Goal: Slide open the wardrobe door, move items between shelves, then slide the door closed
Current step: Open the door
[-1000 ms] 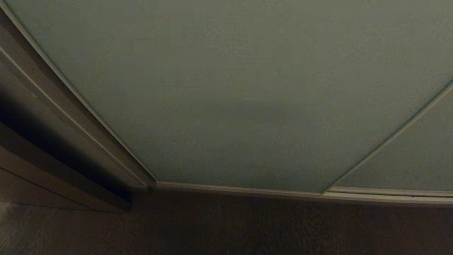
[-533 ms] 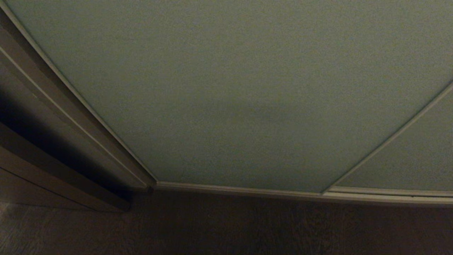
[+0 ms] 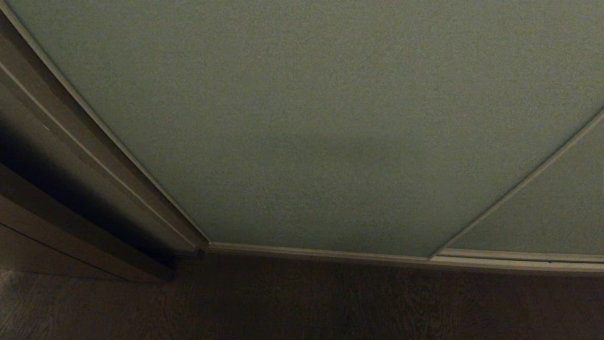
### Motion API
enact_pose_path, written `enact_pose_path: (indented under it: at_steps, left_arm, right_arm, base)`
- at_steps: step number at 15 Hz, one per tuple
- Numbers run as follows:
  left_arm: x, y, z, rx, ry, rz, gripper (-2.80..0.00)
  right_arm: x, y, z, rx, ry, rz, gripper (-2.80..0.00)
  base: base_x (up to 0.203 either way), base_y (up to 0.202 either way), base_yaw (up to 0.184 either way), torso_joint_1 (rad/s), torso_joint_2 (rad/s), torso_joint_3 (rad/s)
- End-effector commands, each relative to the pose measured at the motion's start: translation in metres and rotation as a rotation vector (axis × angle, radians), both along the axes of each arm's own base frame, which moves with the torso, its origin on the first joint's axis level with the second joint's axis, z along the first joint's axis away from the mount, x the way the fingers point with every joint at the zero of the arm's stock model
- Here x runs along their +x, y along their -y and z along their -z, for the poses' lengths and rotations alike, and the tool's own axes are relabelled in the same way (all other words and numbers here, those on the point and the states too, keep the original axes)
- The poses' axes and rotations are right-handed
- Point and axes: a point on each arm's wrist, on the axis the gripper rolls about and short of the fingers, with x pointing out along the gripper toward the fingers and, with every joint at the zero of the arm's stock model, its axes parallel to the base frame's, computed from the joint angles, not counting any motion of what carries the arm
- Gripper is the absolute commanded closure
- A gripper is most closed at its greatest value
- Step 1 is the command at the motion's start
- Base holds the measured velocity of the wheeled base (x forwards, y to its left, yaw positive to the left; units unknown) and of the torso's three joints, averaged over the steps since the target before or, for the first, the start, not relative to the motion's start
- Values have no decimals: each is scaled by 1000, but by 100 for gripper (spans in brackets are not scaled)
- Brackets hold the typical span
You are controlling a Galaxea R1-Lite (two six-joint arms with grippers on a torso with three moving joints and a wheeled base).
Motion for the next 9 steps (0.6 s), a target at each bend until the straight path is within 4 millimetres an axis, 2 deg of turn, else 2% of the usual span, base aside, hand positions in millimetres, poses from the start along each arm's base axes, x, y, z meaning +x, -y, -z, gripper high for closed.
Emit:
enact_pose_path:
  at_steps: [1,9]
  left_arm:
    - [0,0,0,-1,1,0,0]
    - [0,0,0,0,0,0,0]
  right_arm:
    - [0,0,0,0,0,-1,0]
    - [0,0,0,0,-1,-1,0]
  base:
    - [0,0,0,0,0,0]
    - [0,0,0,0,0,0]
